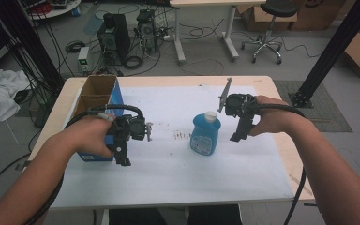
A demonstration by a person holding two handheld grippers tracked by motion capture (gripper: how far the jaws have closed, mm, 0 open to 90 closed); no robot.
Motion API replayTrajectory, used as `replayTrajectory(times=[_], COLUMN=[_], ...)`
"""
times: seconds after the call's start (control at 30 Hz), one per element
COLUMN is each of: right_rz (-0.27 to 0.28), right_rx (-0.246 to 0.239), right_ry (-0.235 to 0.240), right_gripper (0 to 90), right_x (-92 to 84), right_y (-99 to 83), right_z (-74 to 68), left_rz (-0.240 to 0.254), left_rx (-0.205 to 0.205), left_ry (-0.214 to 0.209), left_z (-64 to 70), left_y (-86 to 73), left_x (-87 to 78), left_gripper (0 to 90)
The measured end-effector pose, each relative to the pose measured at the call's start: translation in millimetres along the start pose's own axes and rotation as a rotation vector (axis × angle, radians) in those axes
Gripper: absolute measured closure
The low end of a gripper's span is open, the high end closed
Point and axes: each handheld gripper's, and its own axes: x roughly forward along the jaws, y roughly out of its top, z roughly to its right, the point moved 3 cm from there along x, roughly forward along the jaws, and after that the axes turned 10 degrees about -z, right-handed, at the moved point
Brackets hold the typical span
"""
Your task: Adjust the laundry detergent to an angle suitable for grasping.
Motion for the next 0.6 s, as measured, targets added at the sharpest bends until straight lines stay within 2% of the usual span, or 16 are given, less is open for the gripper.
replayTrajectory(times=[0.6], right_rz=[0.003], right_rx=[0.004], right_ry=[-0.003], right_gripper=[0.0], right_x=[-2.5], right_y=[-1.1], right_z=[0.5], left_rz=[0.002], left_rx=[0.002], left_ry=[0.005], left_z=[0.6], left_y=[0.8], left_x=[-4.2], left_gripper=[0.1])
